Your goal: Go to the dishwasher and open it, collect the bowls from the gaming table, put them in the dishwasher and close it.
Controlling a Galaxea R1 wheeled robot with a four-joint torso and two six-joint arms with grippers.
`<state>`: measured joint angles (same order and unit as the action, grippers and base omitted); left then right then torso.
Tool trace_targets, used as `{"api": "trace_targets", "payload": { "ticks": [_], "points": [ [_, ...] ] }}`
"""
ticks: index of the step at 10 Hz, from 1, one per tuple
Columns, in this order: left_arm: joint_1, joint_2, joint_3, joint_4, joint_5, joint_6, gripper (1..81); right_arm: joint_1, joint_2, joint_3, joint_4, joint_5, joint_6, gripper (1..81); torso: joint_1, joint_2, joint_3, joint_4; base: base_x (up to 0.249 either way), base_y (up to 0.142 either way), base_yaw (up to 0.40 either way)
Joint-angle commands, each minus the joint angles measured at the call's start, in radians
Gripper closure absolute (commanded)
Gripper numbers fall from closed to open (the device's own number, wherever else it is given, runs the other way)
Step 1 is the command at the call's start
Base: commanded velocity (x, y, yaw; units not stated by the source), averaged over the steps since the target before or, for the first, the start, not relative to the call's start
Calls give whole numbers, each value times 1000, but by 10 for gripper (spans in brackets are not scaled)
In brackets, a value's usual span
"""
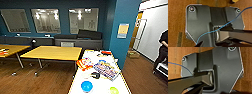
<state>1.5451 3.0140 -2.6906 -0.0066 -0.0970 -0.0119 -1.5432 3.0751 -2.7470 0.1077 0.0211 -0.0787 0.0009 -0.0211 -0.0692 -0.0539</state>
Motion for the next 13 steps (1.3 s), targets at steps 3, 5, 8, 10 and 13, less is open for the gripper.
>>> {"api": "trace_targets", "payload": {
  "ticks": [3,5,8,10,13],
  "points": [
    [-39,-3,3,4,54,1,10,42,-7,3,7,-59,4,10,0,0,0,0,132,0,0],
    [-39,-1,3,-1,53,1,10,39,-17,7,13,-33,7,10,0,0,0,0,52,0,0],
    [-38,-1,3,-6,53,0,10,31,-85,106,14,-12,7,10,0,1,0,0,0,0,0],
    [-38,-3,3,-6,51,-2,10,21,-213,309,14,48,8,10,0,1,0,0,0,0,0],
    [-39,-1,3,-6,51,-2,10,30,-480,700,14,140,66,10,0,1,0,0,0,0,0]
  ]
}}
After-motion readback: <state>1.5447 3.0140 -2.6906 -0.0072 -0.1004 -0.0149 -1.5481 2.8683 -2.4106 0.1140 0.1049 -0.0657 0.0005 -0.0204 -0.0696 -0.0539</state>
